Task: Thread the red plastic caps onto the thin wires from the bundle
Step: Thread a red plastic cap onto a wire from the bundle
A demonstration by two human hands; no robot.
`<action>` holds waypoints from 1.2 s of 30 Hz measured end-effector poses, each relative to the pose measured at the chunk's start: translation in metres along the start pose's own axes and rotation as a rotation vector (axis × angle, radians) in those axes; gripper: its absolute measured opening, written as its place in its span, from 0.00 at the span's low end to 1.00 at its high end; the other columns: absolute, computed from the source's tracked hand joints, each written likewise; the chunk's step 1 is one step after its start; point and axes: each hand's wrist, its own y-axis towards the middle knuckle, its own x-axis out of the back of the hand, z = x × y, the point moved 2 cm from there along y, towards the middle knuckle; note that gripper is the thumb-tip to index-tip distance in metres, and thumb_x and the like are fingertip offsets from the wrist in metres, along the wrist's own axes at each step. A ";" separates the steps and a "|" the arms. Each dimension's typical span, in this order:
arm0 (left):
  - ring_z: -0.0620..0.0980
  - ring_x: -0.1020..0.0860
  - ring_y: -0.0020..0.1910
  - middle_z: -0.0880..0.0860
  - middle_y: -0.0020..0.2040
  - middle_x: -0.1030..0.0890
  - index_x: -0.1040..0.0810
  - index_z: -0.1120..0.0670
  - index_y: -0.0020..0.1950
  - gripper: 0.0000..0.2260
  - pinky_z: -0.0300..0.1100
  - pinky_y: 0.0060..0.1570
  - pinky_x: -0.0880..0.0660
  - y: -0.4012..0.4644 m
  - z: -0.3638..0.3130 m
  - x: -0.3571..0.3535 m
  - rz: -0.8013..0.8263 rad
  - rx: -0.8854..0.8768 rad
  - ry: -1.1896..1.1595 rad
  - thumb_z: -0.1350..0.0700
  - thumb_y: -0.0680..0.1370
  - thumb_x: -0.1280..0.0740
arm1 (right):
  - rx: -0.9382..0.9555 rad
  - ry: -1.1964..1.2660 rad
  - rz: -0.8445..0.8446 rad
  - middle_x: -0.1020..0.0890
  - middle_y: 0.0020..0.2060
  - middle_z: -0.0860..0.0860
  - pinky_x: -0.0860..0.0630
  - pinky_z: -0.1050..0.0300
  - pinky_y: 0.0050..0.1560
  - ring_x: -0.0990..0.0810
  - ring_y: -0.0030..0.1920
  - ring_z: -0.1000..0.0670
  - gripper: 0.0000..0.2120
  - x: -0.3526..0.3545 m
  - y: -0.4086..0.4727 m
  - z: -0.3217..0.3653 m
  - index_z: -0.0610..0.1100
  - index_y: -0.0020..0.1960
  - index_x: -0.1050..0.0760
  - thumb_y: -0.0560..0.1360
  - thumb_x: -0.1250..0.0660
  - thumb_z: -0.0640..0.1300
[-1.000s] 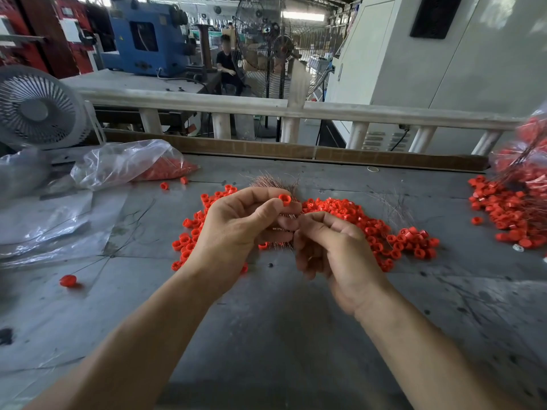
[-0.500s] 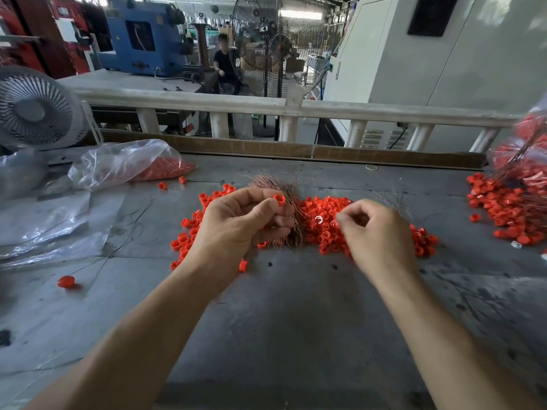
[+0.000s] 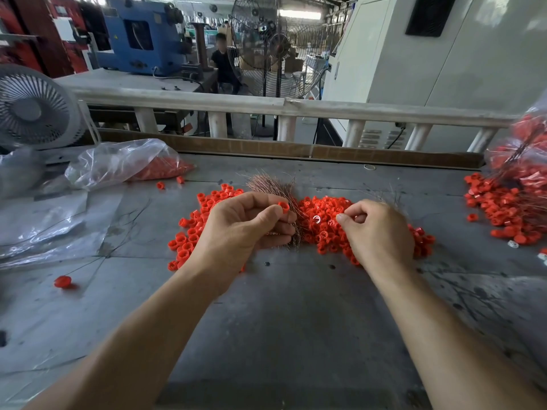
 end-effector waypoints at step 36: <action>0.51 0.15 0.44 0.56 0.43 0.14 0.17 0.60 0.54 0.05 0.43 0.47 0.17 -0.002 0.000 -0.005 0.073 -0.112 0.154 0.64 0.80 0.31 | 0.496 0.680 0.115 0.16 0.44 0.58 0.24 0.66 0.50 0.17 0.50 0.55 0.06 0.026 -0.051 0.061 0.47 0.48 0.15 0.74 0.24 0.37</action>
